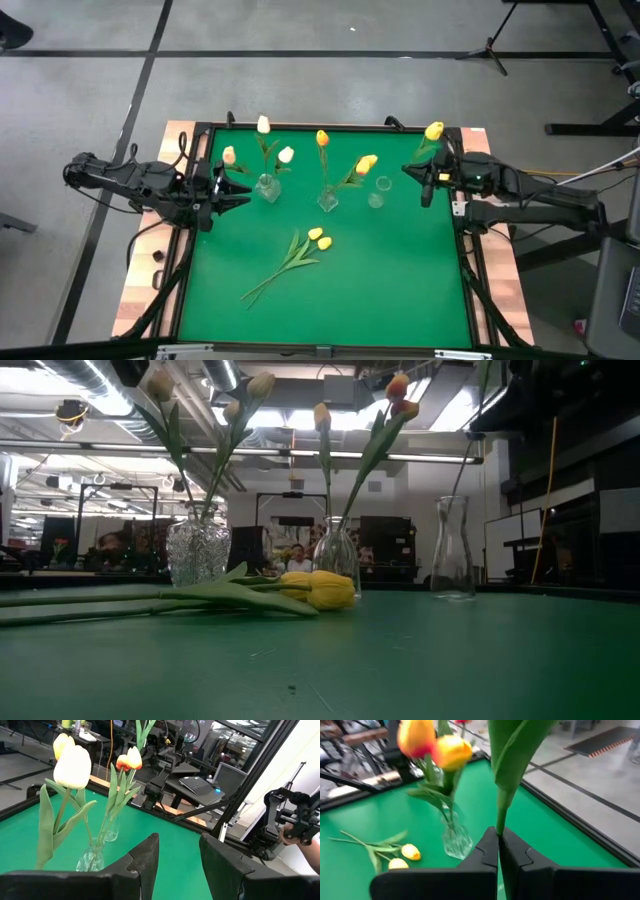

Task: Sort flowers into vase by color
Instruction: Put the left yellow flower into the right transparent vase, then put the right yellow flower into the right transparent vase

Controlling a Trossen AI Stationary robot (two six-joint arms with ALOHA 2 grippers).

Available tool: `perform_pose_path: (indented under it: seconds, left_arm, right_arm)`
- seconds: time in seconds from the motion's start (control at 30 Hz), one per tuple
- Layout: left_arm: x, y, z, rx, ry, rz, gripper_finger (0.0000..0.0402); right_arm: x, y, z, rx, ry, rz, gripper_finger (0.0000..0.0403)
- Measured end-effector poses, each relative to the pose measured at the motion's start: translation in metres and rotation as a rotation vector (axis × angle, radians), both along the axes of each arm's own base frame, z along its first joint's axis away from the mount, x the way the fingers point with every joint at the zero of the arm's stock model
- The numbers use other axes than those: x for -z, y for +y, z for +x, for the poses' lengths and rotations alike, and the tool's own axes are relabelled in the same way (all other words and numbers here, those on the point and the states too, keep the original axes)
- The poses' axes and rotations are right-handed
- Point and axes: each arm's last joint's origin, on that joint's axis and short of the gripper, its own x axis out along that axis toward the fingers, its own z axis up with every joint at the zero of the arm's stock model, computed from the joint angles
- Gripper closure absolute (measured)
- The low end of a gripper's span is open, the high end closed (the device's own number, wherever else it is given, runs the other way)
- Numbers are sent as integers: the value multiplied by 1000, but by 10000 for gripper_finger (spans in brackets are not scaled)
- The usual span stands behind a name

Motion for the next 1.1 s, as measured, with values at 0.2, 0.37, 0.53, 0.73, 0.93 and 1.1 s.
perform_pose_path:
  seconds: [0.2, 0.37, 0.53, 0.73, 0.93, 1.1]
  left_arm:
    - [1, 0, 0, 0, 7, 2, 263]
    - [3, 0, 0, -1, 27, 3, 263]
    - [5, 0, -1, -4, 53, -10, 263]
    - [6, 0, -1, -4, 58, -10, 263]
    - [7, 0, -1, -4, 75, -6, 263]
    - [9, 2, -2, -64, 86, -17, 263]
  right_arm:
    - [9, -3, 12, 25, 84, 8, 403]
    - [18, -7, 26, 70, 142, 8, 397]
    - [24, -9, 34, 82, 177, 27, 379]
    - [23, -9, 38, 55, 155, 36, 346]
    - [23, -8, 38, 27, 149, 48, 291]
    - [12, -7, 34, 29, 161, 45, 256]
